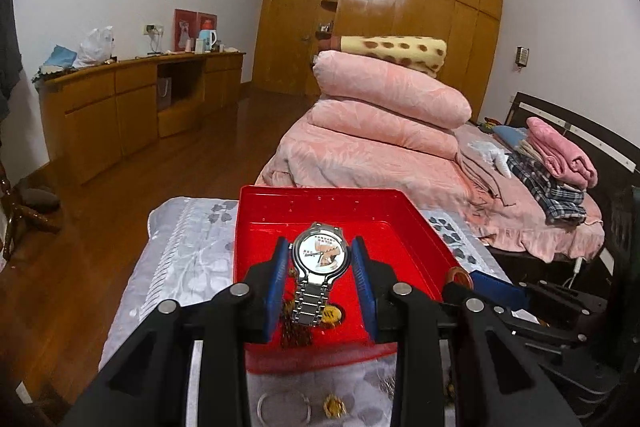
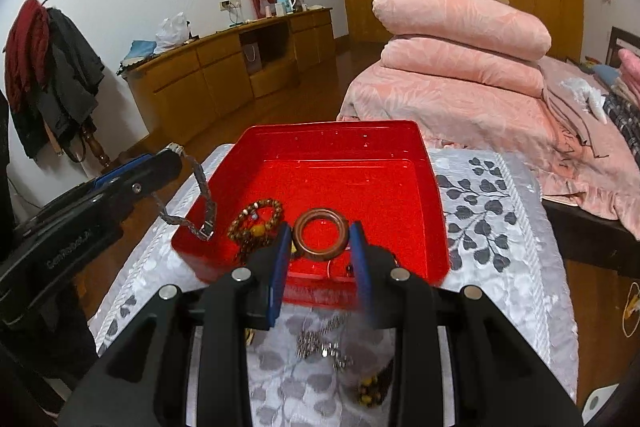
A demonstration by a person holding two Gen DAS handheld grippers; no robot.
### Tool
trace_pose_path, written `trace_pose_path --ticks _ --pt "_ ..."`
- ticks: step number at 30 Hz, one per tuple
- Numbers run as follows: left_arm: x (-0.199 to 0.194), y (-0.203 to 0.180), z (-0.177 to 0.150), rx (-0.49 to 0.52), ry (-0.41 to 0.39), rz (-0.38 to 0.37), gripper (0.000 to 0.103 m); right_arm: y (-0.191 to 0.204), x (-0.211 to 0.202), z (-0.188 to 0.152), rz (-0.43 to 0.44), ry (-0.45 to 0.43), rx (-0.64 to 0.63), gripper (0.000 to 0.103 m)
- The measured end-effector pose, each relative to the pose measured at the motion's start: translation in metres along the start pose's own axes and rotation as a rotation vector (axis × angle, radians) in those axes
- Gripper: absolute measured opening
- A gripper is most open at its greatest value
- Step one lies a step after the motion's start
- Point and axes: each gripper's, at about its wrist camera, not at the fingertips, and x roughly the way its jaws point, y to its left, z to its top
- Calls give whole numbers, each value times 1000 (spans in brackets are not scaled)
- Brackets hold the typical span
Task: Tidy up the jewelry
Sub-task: 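Carry ring and watch into red tin and open both grippers, then withdraw both grippers from the tin over the remaining jewelry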
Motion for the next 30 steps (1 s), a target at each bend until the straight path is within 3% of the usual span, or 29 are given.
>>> trace_pose_path --ticks 13,15,16,18,22,26,30 --pt "62 8 1 -15 92 -10 32 -16 55 11 -10 69 41 30" --pt "70 10 -1 -12 130 -9 33 -17 58 10 -17 71 42 46" --pt "70 12 -2 -18 126 -6 35 -15 58 8 -21 67 41 48" --pt "66 16 -1 -23 118 -2 49 -16 56 7 -31 59 37 55" --pt "41 24 2 -28 62 15 68 -21 42 4 -55 29 44 66" --pt "11 34 -1 -35 21 60 83 -28 19 -7 -82 -2 50 85" --pt "-16 45 -15 -45 -1 83 93 -31 0 -26 -95 1 47 91"
